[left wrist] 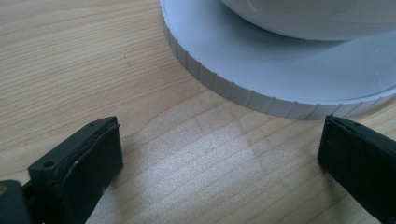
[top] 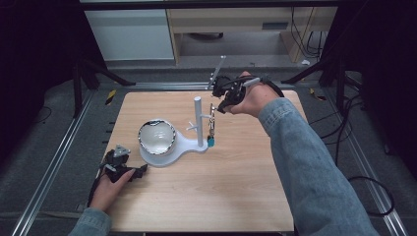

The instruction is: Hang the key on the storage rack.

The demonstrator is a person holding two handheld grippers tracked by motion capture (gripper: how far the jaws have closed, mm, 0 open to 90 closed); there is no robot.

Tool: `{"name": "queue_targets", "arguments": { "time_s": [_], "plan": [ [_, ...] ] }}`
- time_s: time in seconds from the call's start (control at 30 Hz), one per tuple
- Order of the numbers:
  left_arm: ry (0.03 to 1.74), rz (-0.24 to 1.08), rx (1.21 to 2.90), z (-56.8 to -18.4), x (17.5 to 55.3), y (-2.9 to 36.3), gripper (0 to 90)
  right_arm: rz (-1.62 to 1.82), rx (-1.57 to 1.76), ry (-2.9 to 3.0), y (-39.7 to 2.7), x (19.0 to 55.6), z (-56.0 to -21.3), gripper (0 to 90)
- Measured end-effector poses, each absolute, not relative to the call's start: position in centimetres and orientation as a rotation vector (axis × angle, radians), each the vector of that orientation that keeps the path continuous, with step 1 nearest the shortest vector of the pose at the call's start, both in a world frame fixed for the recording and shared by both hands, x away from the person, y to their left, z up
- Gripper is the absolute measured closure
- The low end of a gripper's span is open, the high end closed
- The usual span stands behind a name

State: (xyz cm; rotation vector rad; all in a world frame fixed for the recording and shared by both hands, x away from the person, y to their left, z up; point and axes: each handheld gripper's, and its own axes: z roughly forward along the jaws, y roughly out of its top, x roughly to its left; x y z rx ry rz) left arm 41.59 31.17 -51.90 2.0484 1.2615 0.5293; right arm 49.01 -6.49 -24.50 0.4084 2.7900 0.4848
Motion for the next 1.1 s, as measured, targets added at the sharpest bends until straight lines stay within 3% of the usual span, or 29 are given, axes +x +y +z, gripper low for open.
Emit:
{"name": "queue_targets", "arguments": {
  "time_s": [1.1],
  "plan": [
    [1.261, 0.529, 2.048, -51.9, 41.6, 31.2, 0.0, 0.468, 0.395, 2.830, -5.0, 49.5, -25.7, 85.3]
  ]
}}
